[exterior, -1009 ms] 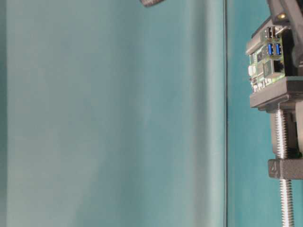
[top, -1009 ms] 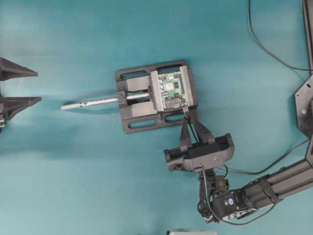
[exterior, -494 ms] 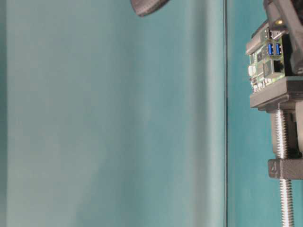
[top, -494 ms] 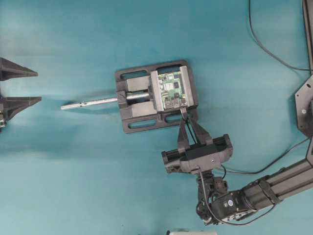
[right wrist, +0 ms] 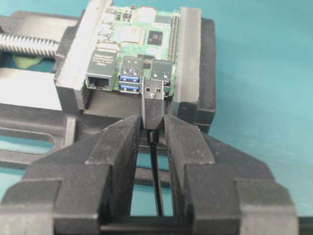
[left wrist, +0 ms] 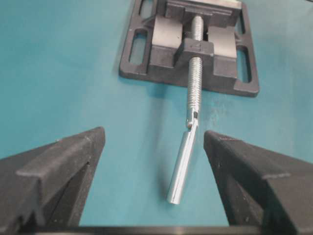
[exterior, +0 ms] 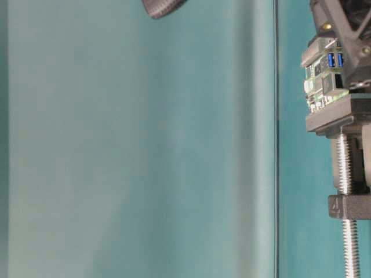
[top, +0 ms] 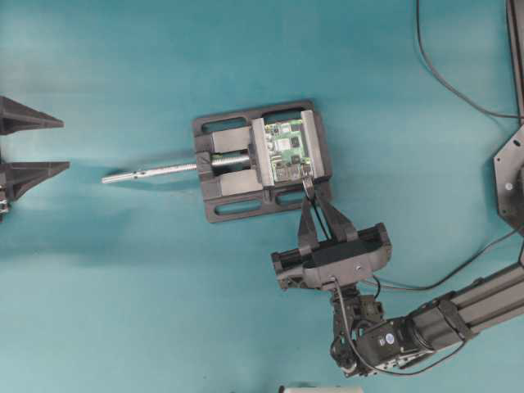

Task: Insert the USB into the fixed PCB.
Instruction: 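Align the USB plug tip with the lower-right USB port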

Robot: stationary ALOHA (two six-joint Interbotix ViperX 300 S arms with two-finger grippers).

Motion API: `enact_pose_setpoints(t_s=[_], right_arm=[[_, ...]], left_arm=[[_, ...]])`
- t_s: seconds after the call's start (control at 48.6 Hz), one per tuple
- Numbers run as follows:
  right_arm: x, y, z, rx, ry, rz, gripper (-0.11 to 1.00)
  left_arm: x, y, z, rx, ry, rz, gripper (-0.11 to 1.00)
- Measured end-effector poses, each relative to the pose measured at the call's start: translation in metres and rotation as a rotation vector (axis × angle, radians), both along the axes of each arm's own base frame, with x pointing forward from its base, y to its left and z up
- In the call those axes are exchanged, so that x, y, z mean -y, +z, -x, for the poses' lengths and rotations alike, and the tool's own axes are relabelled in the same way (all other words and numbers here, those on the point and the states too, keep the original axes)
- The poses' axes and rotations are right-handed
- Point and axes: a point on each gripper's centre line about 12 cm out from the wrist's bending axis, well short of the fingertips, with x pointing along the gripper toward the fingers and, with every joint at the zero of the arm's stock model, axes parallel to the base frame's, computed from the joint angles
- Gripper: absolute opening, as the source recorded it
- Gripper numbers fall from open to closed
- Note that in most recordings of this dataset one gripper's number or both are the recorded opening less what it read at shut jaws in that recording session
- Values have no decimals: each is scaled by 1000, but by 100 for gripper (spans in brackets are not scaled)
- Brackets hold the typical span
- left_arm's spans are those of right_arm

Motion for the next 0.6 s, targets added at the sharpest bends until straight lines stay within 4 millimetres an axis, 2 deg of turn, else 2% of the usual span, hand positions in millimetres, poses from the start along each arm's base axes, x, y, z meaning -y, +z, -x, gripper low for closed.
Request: enact_pose_setpoints(t_s=[0.597], right_arm=[[2,-3,1,-11,-5,-10,21]], left_arm=[[0,0,0,0,0,0,98]])
